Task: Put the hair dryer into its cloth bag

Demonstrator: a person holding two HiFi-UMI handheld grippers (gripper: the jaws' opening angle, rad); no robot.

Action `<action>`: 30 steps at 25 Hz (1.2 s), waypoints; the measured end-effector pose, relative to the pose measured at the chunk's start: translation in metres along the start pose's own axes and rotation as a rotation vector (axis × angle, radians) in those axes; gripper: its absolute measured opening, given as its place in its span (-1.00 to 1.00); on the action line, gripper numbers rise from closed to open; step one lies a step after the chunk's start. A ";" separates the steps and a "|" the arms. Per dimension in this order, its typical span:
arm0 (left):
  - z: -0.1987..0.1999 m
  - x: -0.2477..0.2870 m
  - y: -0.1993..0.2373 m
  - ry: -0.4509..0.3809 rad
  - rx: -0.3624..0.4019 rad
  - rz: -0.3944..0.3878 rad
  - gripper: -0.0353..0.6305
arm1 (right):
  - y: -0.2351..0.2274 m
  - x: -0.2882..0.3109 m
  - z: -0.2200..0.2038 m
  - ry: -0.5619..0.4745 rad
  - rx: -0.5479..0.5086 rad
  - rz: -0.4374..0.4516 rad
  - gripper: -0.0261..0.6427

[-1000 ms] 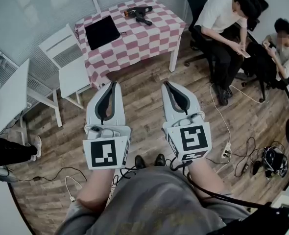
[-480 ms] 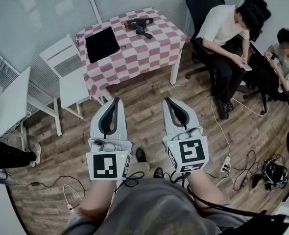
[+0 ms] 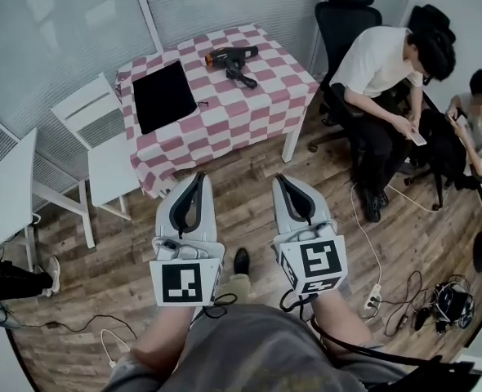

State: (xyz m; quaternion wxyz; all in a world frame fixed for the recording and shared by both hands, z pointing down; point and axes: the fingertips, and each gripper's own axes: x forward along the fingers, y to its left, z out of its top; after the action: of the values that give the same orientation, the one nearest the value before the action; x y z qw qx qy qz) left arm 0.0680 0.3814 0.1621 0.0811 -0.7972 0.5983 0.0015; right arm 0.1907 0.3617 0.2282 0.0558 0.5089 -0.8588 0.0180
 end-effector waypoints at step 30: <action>-0.047 0.217 0.116 0.008 0.014 -0.032 -0.89 | -0.083 0.240 0.024 0.029 -0.018 -0.055 -0.84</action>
State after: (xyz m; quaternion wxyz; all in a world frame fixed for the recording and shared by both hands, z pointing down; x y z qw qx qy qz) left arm 0.0142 0.1372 0.1721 0.0841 -0.8062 0.5856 -0.0073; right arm 0.1468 0.1102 0.2299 0.0733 0.5313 -0.8438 0.0163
